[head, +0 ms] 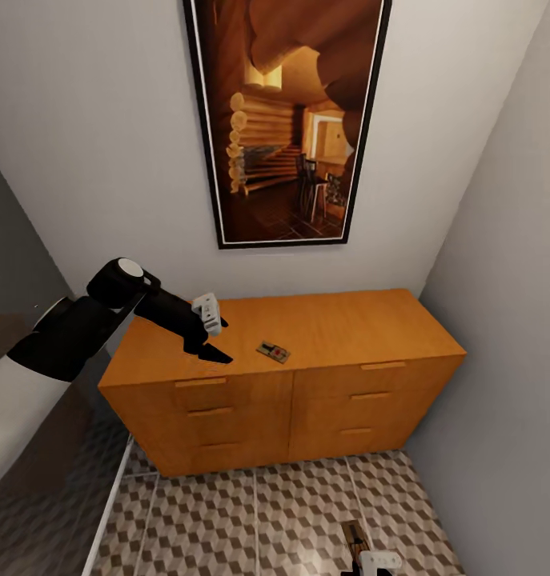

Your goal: Take the four mousetraps from the cabinet in the bathroom and place them on the bathroom floor. Make sure all four end up on the same floor surface, and ensure that at least two of them are either under or directly next to the same bathroom sink.

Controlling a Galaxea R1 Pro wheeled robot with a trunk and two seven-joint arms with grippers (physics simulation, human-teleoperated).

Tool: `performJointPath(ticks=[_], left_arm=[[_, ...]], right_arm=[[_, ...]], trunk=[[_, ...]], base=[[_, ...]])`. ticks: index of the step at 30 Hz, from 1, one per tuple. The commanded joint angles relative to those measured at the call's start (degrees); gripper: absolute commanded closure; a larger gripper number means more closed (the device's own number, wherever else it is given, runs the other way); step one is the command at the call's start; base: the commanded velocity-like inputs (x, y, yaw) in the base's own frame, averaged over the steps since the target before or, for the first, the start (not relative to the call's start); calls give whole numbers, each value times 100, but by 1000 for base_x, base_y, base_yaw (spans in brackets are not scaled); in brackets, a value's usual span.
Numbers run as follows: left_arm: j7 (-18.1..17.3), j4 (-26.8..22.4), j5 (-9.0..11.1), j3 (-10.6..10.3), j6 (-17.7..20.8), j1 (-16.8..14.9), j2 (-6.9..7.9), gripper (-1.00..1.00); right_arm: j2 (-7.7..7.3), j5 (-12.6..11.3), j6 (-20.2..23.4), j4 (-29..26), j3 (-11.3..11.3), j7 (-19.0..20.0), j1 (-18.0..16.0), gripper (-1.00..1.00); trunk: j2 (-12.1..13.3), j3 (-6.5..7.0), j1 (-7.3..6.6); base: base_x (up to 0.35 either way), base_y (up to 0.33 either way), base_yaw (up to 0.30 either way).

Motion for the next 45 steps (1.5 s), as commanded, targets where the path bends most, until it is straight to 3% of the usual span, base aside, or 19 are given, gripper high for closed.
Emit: performJointPath(ticks=[1, 29, 45], left_arm=[[-43, -7, -40, -4, 60, -7, 3, -100], [-27, 8, -77, -12, 51, -14, 3, -100], [-20, 10, -84, -39, 51, -16, -1, -100]], right_arm=[[2, -49, -19, 6, 50, -21, -6, 100], [20, -49, -19, 6, 56, -19, -6, 100], [20, -49, -19, 6, 58, -19, -6, 100]], trunk=[[-11, -9, 5], [-11, -6, 5], [-11, -110, 5]], base=[[187, 0, -125], [87, 0, -11], [0, 0, 0]])
